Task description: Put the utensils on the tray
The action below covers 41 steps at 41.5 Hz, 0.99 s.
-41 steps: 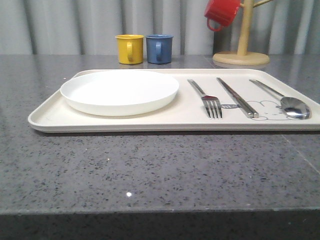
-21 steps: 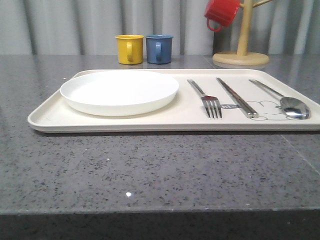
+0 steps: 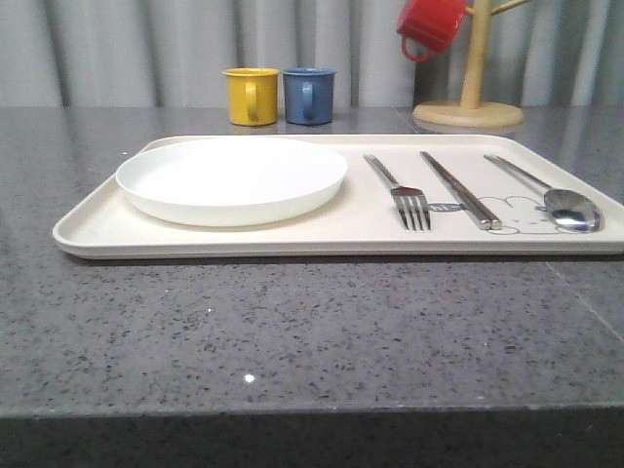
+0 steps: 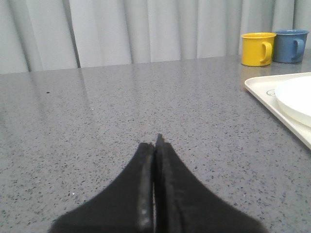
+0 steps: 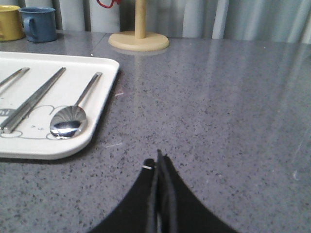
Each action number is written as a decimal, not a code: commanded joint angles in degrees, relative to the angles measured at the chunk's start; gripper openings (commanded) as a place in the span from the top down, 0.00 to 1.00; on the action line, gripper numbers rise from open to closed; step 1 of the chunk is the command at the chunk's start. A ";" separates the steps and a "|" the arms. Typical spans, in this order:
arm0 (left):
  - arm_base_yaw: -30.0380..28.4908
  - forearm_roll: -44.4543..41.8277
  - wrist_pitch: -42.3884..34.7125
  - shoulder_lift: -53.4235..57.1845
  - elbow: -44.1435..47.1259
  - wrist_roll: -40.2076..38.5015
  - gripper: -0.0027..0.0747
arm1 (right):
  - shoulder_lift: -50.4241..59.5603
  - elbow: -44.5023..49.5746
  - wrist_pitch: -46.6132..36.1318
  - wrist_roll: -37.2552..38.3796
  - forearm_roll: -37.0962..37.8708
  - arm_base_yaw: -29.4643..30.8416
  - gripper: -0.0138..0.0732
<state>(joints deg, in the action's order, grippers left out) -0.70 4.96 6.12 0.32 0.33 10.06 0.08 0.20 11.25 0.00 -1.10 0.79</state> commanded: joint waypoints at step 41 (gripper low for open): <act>-0.05 0.64 -5.00 1.13 0.11 -0.42 0.99 | 1.45 1.17 -3.50 0.00 0.24 0.40 0.97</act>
<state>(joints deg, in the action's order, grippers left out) -0.70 4.96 6.02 0.32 0.33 10.06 0.49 1.53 12.17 0.00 -1.10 0.84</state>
